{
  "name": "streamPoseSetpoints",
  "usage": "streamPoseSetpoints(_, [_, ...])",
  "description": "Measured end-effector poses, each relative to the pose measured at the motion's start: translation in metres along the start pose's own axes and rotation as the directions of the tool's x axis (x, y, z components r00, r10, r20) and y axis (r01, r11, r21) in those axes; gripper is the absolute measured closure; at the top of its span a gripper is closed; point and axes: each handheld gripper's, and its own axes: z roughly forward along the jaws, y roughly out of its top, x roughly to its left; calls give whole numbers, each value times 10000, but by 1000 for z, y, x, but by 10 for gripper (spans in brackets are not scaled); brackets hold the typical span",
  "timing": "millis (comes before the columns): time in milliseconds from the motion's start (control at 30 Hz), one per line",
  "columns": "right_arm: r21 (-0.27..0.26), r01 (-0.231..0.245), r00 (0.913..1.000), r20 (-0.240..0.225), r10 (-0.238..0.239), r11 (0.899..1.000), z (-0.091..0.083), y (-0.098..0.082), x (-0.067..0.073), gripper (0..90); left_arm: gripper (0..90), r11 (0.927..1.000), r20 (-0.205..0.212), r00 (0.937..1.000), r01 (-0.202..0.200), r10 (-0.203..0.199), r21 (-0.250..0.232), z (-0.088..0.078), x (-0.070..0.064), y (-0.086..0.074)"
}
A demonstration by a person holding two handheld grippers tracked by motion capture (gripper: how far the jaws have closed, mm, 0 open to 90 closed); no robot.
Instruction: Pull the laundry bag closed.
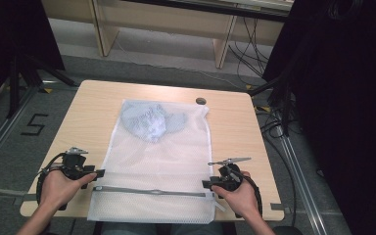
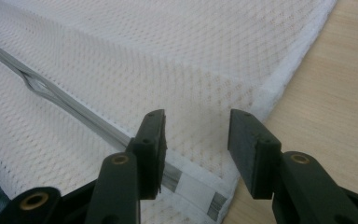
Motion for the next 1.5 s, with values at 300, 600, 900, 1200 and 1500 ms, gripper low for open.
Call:
streamPoseSetpoints(300, [-194,152,9991,-401,-159,9997,0,6,5,625,729,9998,-131,9999,-27,30,196,-1,-4,1])
streamPoseSetpoints(600, [-210,634,9966,-521,-645,9978,4,11,23,715,858,9986,-327,9992,253,-238,469,-11,-3,-9])
streamPoseSetpoints(900, [-181,1139,9886,-970,-1152,9933,9,19,43,757,896,9966,45,9993,366,-370,733,-14,-3,-15])
streamPoseSetpoints(1200, [-24,1507,9781,-1447,-1494,9886,24,32,70,739,897,9903,-1,10000,84,-85,1389,-4,-7,-14])
streamPoseSetpoints(1500, [89,2159,9566,-2025,-2097,9764,45,48,109,732,899,9885,-544,9984,230,-151,1496,3,-13,-14])
